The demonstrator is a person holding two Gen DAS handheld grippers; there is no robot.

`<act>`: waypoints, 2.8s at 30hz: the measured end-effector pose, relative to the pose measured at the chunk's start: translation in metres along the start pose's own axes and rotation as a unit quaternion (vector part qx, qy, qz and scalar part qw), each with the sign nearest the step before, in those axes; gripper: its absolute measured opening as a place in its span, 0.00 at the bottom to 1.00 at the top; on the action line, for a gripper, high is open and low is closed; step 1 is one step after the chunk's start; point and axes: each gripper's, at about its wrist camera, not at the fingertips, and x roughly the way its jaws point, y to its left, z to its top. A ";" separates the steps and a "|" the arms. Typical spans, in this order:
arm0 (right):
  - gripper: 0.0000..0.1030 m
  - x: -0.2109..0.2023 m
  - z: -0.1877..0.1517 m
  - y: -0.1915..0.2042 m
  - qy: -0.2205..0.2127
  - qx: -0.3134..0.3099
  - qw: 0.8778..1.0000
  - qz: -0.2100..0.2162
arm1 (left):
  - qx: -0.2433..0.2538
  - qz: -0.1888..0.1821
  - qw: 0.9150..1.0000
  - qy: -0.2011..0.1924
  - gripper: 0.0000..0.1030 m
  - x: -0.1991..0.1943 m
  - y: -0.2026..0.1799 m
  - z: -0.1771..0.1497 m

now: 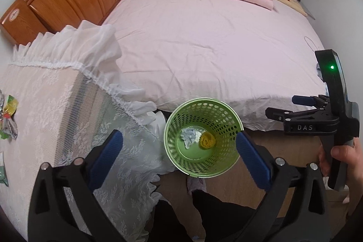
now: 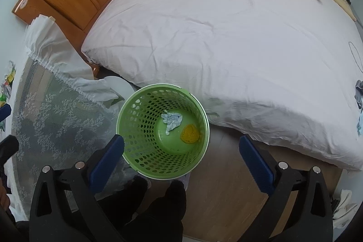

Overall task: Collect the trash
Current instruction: 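Drop the yellow net and white paper into the green wastebasket with both grippers, then move both tools back over the bed toward the remaining trash, then grasp the green-white plastic bag with the left gripper while the right grasps the red wrapper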

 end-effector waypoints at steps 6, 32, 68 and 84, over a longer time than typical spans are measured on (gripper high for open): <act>0.97 -0.038 0.012 0.054 -0.031 -0.072 0.997 -0.010 | -0.055 0.075 0.995 -0.047 0.93 -0.046 0.053 -0.009; 0.98 -0.106 0.032 0.404 -0.091 -0.361 0.914 0.164 | -0.367 0.266 0.886 -0.099 0.93 -0.179 0.301 -0.182; 0.37 0.022 0.050 0.539 -0.005 -0.388 0.908 0.158 | -0.301 0.204 0.931 -0.035 0.93 -0.071 0.442 -0.166; 0.37 -0.007 0.044 0.506 -0.002 -0.355 0.919 0.170 | -0.251 0.227 0.941 -0.024 0.70 -0.043 0.441 -0.151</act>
